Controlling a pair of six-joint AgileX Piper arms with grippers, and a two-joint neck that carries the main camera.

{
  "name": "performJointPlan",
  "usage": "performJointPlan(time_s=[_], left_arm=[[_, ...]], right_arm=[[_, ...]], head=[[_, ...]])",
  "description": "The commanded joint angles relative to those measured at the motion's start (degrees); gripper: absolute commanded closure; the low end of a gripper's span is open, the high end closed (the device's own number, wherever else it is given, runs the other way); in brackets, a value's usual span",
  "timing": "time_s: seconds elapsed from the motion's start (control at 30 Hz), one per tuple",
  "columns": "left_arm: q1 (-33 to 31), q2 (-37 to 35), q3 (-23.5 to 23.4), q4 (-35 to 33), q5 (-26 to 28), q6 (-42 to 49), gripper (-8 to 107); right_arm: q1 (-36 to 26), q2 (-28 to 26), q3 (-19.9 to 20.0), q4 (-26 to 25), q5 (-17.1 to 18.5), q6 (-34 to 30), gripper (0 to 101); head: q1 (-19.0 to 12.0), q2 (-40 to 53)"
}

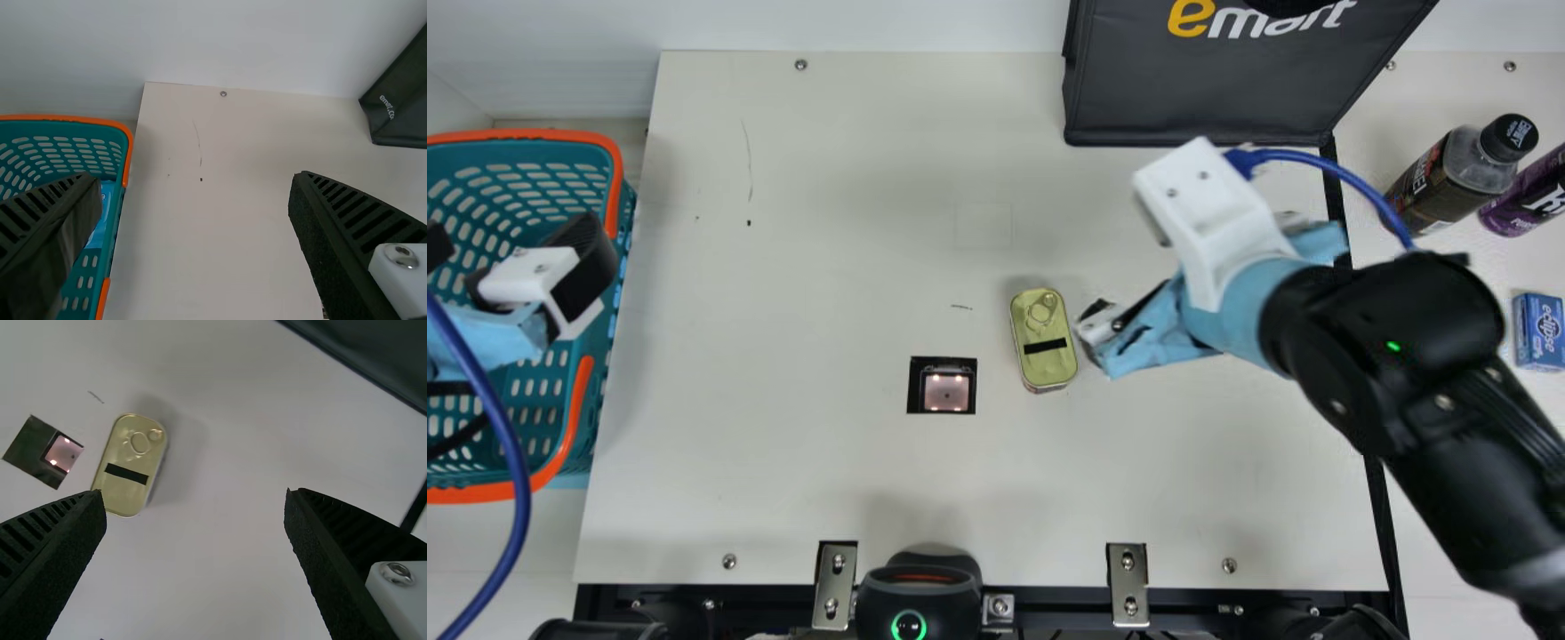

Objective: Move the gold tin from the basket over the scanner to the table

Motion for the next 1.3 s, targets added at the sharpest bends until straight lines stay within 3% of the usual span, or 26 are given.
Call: performJointPlan(time_s=[0.0,0.37,0.7,1.27], left_arm=[[0.00,0.00,0.00,0.00,0.00,0.00,9],[0.00,0.00,0.00,0.00,0.00,0.00,9],[0.00,0.00,0.00,0.00,0.00,0.00,9],[0.00,0.00,0.00,0.00,0.00,0.00,9]], right_arm=[[0.26,2.26,-0.43,1.60,-0.13,-0.35,6],[2.93,10.48,-1.71,6.53,-3.50,2.02,6],[5.97,17.43,-2.20,4.98,-6.43,11.43,6],[8.31,27.00,-4.39,2.90,-4.78,24.03,6]], head=[[-1.75,0.00],[-1.75,0.00],[-1.75,0.00],[-1.75,0.00]])
